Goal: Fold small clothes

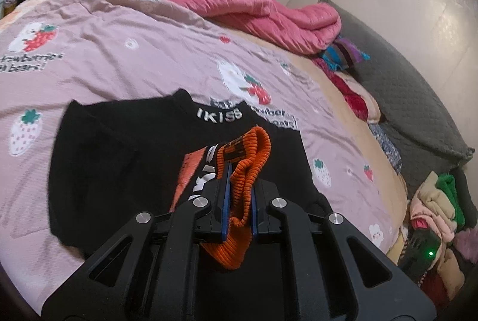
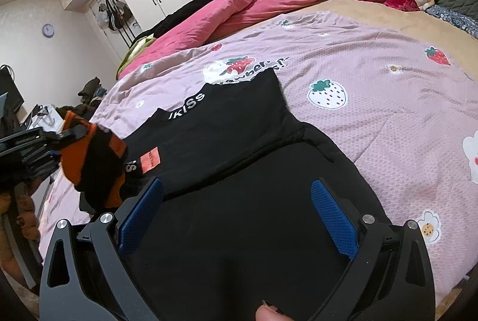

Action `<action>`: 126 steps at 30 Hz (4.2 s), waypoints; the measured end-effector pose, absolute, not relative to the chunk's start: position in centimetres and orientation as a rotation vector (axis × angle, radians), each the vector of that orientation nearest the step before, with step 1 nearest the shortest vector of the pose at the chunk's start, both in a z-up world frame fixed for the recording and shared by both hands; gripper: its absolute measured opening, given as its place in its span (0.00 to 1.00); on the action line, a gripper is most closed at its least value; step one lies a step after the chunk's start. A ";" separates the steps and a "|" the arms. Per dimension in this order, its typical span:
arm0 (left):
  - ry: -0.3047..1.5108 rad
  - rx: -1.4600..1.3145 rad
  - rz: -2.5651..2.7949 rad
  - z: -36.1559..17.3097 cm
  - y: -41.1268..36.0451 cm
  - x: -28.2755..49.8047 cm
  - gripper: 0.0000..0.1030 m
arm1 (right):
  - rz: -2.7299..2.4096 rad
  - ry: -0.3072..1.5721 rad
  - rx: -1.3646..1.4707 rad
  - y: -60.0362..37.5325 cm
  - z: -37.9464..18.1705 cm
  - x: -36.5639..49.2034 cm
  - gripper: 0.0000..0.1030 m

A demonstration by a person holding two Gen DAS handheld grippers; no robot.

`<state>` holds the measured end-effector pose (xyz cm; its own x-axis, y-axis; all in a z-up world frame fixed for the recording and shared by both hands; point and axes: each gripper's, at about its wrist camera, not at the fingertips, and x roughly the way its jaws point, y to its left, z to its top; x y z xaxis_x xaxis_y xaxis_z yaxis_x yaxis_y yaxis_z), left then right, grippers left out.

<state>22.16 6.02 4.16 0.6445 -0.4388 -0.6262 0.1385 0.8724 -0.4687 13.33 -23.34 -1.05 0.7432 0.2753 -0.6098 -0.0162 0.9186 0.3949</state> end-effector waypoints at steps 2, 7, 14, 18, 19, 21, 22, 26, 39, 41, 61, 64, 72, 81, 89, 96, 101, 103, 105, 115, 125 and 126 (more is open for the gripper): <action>0.827 -0.393 -0.346 3.7 5.4 22.7 0.04 | 0.165 0.721 0.379 -23.3 -1.2 13.5 0.96; 0.879 -0.387 -0.381 2.4 3.7 24.1 0.04 | 0.168 0.731 0.369 -22.9 -1.5 13.7 0.96; 0.938 -0.411 -0.461 0.6 2.1 25.7 0.12 | 0.178 0.753 0.344 -22.0 -2.1 14.3 0.96; 0.945 -0.411 -0.480 0.5 1.9 25.9 0.23 | 0.194 0.767 0.326 -21.1 -2.1 14.9 0.96; 0.943 -0.412 -0.483 0.7 2.0 26.0 0.27 | 0.201 0.770 0.323 -20.7 -2.1 15.1 0.96; 0.932 -0.407 -0.475 1.2 2.5 26.0 0.29 | 0.225 0.781 0.319 -19.9 -2.1 15.7 0.96; 0.928 -0.405 -0.467 1.4 2.8 26.0 0.31 | 0.236 0.787 0.317 -19.4 -2.0 16.1 0.96; 0.916 -0.383 -0.400 2.1 4.6 25.8 0.51 | 0.278 0.824 0.267 -16.8 -2.2 18.1 0.94; 0.768 -0.463 -0.086 4.5 16.4 24.4 0.76 | 0.335 0.922 0.219 -12.1 -5.1 22.9 0.22; 0.741 -0.468 -0.042 5.0 17.5 24.2 0.76 | 0.388 0.895 0.246 -11.8 -4.2 22.7 0.15; 0.752 -0.472 0.010 4.6 19.6 24.9 0.76 | 0.373 0.631 0.007 -14.2 6.2 25.6 0.12; 0.768 -0.448 0.003 4.1 18.8 25.4 0.76 | 0.340 0.652 0.015 -15.5 4.8 25.8 0.12; 0.831 -0.341 -0.028 2.5 15.2 26.5 0.76 | 0.285 0.690 -0.007 -16.5 2.2 25.6 0.13; 0.875 -0.268 -0.075 1.1 12.3 27.0 0.76 | 0.237 0.717 -0.019 -16.9 1.0 25.7 0.14; 0.901 -0.256 -0.104 0.4 11.0 27.3 0.75 | 0.223 0.730 -0.002 -17.1 0.8 25.4 0.15; 0.913 -0.237 -0.132 0.1 9.4 27.2 0.75 | 0.208 0.742 -0.007 -17.2 0.8 25.3 0.15; 0.917 -0.218 -0.150 0.0 8.5 27.1 0.75 | 0.178 0.747 -0.048 -17.3 0.9 25.1 0.18; 0.925 -0.209 -0.152 -0.3 8.3 27.1 0.75 | 0.149 0.733 -0.057 -17.6 1.2 24.9 0.18; 0.934 -0.211 -0.148 -0.6 8.4 27.2 0.75 | 0.139 0.733 -0.034 -18.0 1.6 24.8 0.18; 0.974 -0.207 -0.150 -1.9 8.4 27.5 0.72 | 0.274 0.771 0.035 -15.8 2.6 24.2 0.50; 1.021 -0.161 -0.105 -3.5 8.5 27.6 0.72 | 0.377 0.844 0.031 -12.8 0.9 25.6 0.51; 1.029 -0.157 -0.101 -3.7 8.7 27.6 0.72 | 0.386 0.857 0.025 -12.6 0.4 25.8 0.51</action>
